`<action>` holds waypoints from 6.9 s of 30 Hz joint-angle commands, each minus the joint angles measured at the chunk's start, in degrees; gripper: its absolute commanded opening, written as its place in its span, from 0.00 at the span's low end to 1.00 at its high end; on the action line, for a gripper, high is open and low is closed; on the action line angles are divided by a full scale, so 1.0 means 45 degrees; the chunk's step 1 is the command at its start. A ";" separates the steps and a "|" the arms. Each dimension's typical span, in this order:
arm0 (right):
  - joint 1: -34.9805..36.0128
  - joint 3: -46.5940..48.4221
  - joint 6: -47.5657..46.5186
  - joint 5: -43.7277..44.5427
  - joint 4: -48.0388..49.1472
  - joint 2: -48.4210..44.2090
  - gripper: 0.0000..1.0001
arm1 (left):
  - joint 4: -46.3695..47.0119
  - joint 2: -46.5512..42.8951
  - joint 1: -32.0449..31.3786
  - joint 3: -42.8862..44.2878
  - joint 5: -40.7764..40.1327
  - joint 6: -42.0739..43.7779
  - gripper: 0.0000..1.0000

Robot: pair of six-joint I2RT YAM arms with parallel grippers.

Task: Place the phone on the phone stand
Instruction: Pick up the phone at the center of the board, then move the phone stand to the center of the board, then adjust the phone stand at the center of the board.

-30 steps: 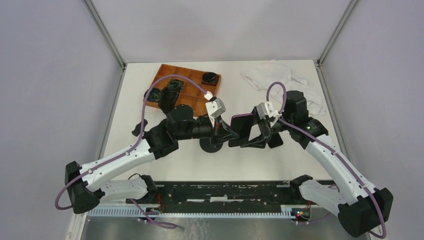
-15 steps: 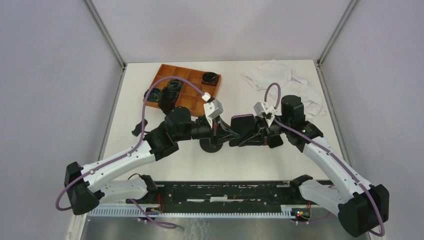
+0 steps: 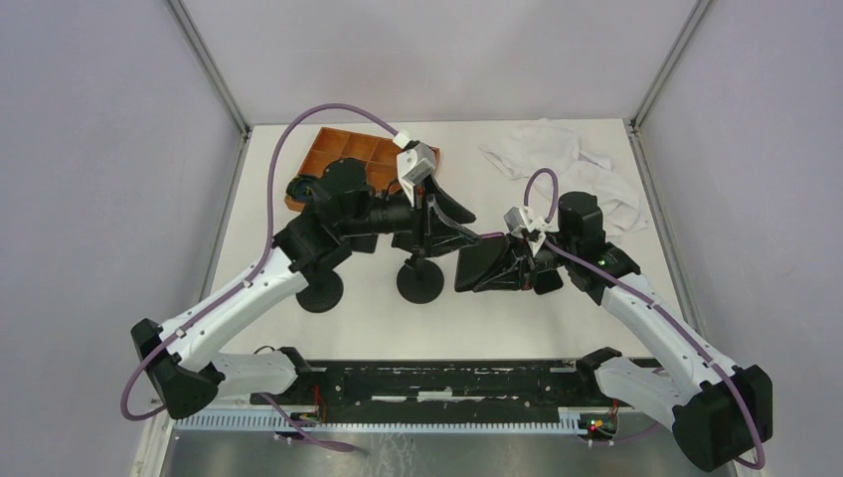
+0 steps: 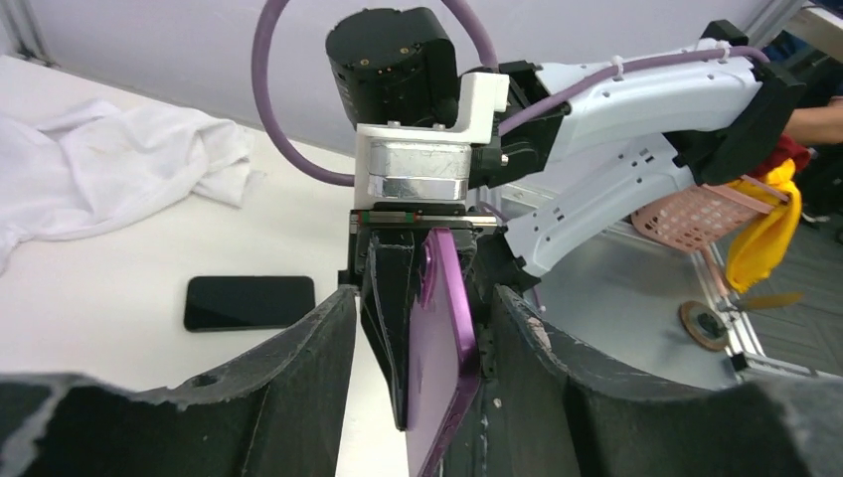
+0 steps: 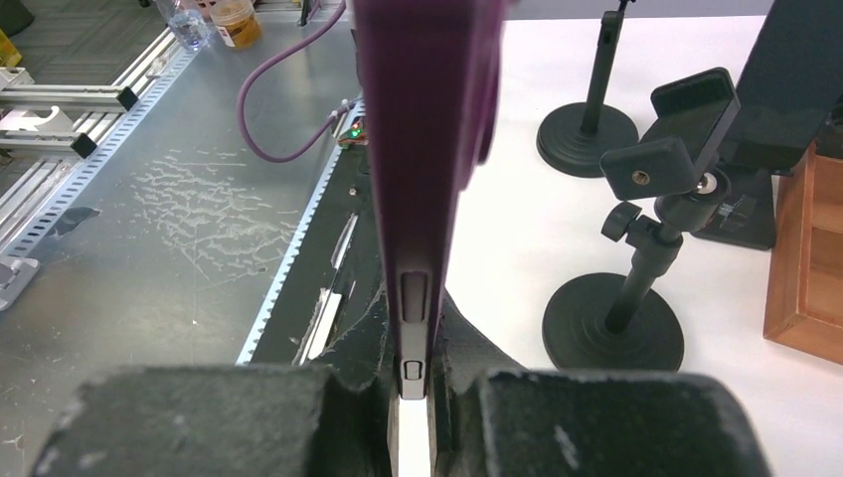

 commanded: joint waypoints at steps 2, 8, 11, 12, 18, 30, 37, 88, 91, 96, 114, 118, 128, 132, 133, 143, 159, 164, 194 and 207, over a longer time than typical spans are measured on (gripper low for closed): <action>0.0079 0.0058 -0.0275 0.0008 0.0600 -0.0329 0.00 | -0.2903 0.0834 0.0170 0.1454 0.1812 0.0633 0.60; 0.0072 0.0068 0.0002 0.0302 0.0790 -0.0145 0.00 | -0.3563 0.1264 0.0151 0.1988 0.1776 0.0970 0.60; 0.0078 0.0019 0.0188 0.0334 0.0931 -0.0125 0.00 | -0.3682 0.1458 0.0103 0.2136 0.1709 0.1049 0.59; 0.0064 0.0000 0.0245 0.0347 0.0993 -0.0101 0.00 | -0.3698 0.1521 0.0066 0.2176 0.1735 0.1082 0.58; 0.0095 -0.0059 0.0446 0.0355 0.1166 -0.0001 0.00 | -0.3691 0.1981 0.0034 0.2514 0.2089 0.1116 0.42; 0.0093 0.0072 -0.0074 0.0568 0.0616 -0.0032 0.45 | -0.4124 0.1535 0.0077 0.2508 0.1479 0.1953 0.02; -0.0204 0.1025 -0.4162 0.2569 -0.2869 -0.0307 0.91 | -0.4764 -0.0698 0.1282 0.2540 -0.1640 0.2666 0.02; 0.3639 -0.2429 0.7453 0.8115 1.9878 0.9766 0.92 | 0.0109 -0.2077 0.3276 0.1500 -0.3980 0.3599 0.02; 0.3757 -0.2234 0.7843 0.8629 2.0051 1.0091 0.92 | 0.0085 -0.2002 0.3276 0.1538 -0.3921 0.3610 0.02; 0.3929 -0.1942 0.8459 0.9094 2.0702 1.0739 0.88 | -0.0053 -0.1926 0.3283 0.1621 -0.3939 0.3606 0.02; 0.3990 -0.2373 0.6797 0.9151 1.9305 0.9872 0.50 | -0.1093 -0.2847 0.3294 0.1190 -0.3970 0.2647 0.02; 0.3926 -0.2553 0.6134 0.8884 1.8640 0.9279 0.39 | -0.1334 -0.3328 0.3281 0.0983 -0.3903 0.2381 0.02; 0.2922 -0.2249 0.2805 0.5056 1.3942 0.7279 0.35 | -0.1835 -0.4177 0.3276 0.0655 -0.3330 0.1871 0.02; 0.1973 -0.1622 0.1921 0.3460 1.1857 0.7255 0.33 | -0.1848 -0.4411 0.3276 0.0363 -0.3184 0.1747 0.02; 0.1846 -0.1528 0.1614 0.3061 1.1469 0.7260 0.33 | -0.1862 -0.4444 0.3278 0.0318 -0.3174 0.1723 0.02; 0.1055 0.3489 -0.6737 0.0694 -0.0544 0.8947 0.31 | -0.1991 -0.4624 0.3276 0.0156 -0.2929 0.1610 0.02; 0.0592 0.9694 -1.7724 0.0588 -1.4250 1.2972 0.73 | -0.1845 -0.4469 0.3276 0.0050 -0.2774 0.1613 0.02; 0.0303 0.9603 -1.5858 0.1220 -1.2766 1.2320 0.91 | -0.1815 -0.4434 0.3276 0.0047 -0.2743 0.1617 0.02; -0.1327 0.2655 -0.5127 1.0105 -0.4115 0.0572 0.98 | -0.1856 -0.5373 0.3276 -0.0438 -0.4287 0.3397 0.02; -0.1016 0.4659 -0.1265 0.7509 -0.4909 0.1133 0.96 | -0.1029 -0.5515 0.3276 -0.0933 -0.5863 0.4074 0.02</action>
